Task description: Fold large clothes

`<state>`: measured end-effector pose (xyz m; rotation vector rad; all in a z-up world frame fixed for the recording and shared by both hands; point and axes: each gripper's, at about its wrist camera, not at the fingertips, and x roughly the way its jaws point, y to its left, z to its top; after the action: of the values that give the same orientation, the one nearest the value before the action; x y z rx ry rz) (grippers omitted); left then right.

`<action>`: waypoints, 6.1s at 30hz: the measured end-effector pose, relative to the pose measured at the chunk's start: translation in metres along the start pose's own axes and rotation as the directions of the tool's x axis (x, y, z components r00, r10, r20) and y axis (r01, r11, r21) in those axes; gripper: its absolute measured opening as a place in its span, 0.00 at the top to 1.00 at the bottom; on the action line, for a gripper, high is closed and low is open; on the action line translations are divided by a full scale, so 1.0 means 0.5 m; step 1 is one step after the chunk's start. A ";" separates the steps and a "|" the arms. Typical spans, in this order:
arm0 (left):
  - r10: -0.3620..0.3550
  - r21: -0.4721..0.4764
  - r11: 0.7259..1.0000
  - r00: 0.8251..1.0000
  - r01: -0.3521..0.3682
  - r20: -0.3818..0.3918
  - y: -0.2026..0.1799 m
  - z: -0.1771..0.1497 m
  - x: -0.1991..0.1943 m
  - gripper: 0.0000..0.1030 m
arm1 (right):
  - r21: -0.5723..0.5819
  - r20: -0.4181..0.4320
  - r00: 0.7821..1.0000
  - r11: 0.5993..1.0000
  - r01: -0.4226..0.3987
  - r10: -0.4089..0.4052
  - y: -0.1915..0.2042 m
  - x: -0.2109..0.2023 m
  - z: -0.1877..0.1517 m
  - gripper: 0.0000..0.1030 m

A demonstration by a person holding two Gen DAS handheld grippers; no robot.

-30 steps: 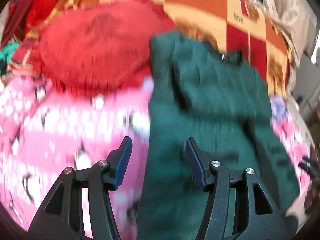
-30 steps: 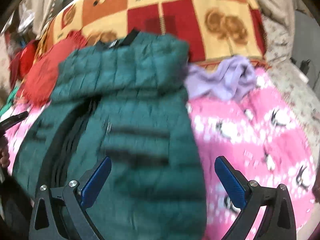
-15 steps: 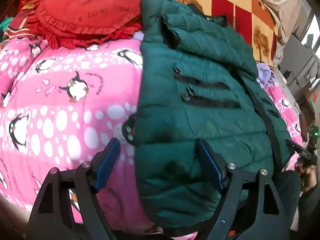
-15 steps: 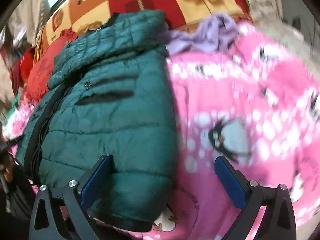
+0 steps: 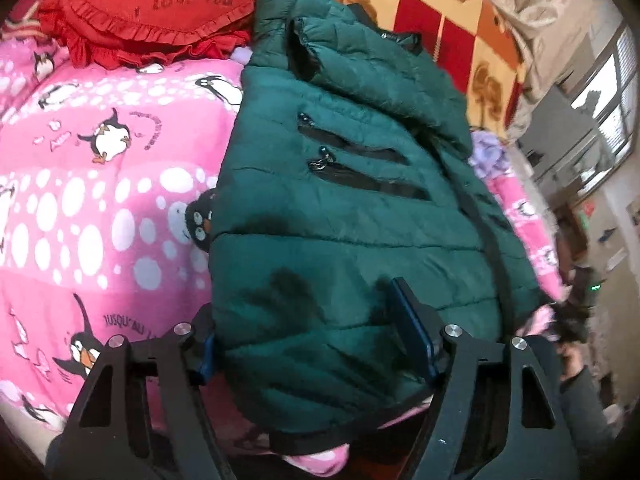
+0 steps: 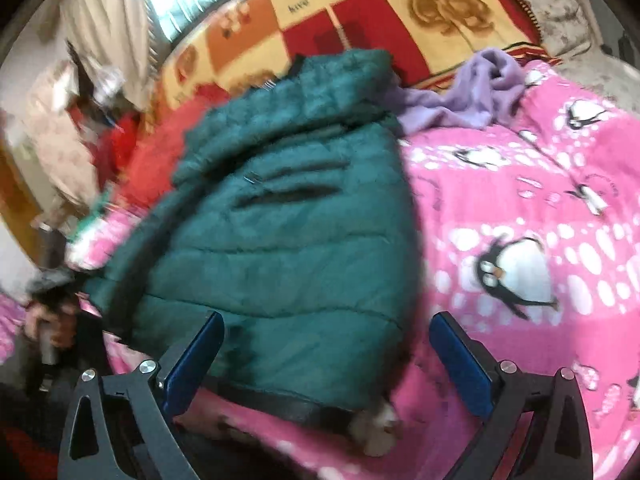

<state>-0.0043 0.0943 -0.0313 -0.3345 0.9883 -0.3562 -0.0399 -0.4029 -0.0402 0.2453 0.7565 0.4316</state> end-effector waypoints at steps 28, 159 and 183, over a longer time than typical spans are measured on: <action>0.116 0.008 0.993 0.992 -0.117 0.053 -0.009 -0.005 0.007 0.59 | -0.051 -0.061 0.996 0.997 0.066 -0.069 0.029 0.052 0.033 0.64; 0.040 0.079 0.994 0.937 -0.072 0.346 -0.123 -0.013 -0.328 0.87 | 0.005 0.370 0.901 0.971 0.241 -0.225 0.264 -0.335 0.062 0.83; 0.190 -0.165 0.979 0.849 -0.123 0.493 -0.090 0.345 -0.136 0.87 | 0.192 0.464 0.811 0.934 0.300 -0.356 0.182 -0.052 0.423 0.83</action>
<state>0.1024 0.1031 0.1264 -0.4337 0.5104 -0.0436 0.0664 -0.3473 0.1581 0.3056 0.3030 -0.0148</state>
